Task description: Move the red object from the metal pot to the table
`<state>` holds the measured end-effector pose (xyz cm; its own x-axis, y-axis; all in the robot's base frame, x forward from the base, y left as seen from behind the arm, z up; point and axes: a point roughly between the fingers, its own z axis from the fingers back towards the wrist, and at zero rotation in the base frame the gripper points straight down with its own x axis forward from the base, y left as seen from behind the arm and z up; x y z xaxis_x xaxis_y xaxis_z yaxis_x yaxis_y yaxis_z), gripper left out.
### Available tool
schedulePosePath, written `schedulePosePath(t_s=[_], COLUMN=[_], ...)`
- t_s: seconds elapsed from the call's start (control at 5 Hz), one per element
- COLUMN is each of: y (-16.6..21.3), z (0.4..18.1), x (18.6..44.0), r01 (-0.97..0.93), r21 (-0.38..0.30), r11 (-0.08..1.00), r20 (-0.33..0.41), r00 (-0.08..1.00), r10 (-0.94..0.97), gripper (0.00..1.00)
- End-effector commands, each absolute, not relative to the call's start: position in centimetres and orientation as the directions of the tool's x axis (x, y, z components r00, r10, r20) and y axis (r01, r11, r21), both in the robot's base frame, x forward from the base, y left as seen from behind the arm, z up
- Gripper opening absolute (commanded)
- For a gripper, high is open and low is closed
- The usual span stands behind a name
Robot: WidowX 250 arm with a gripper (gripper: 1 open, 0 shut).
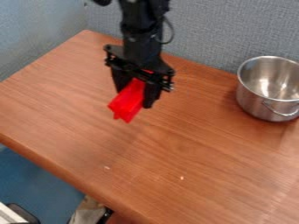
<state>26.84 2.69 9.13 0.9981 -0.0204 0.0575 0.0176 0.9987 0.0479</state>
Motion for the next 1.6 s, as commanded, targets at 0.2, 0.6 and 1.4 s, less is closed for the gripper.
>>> schedulePosePath(t_s=[0.2, 0.6, 1.4], y=[1.2, -0.1, -0.7], z=[9.8, 9.6, 7.1], x=[26.4, 25.6, 27.3], r01=[-0.104, -0.252, -0.284], r21=[-0.032, -0.104, -0.178], r11=[0.994, 0.962, 0.942], r20=[0.115, 0.092, 0.167], r00=[0.988, 0.961, 0.935], r10=[0.107, 0.261, 0.313], gripper=[0.00, 0.00, 1.00])
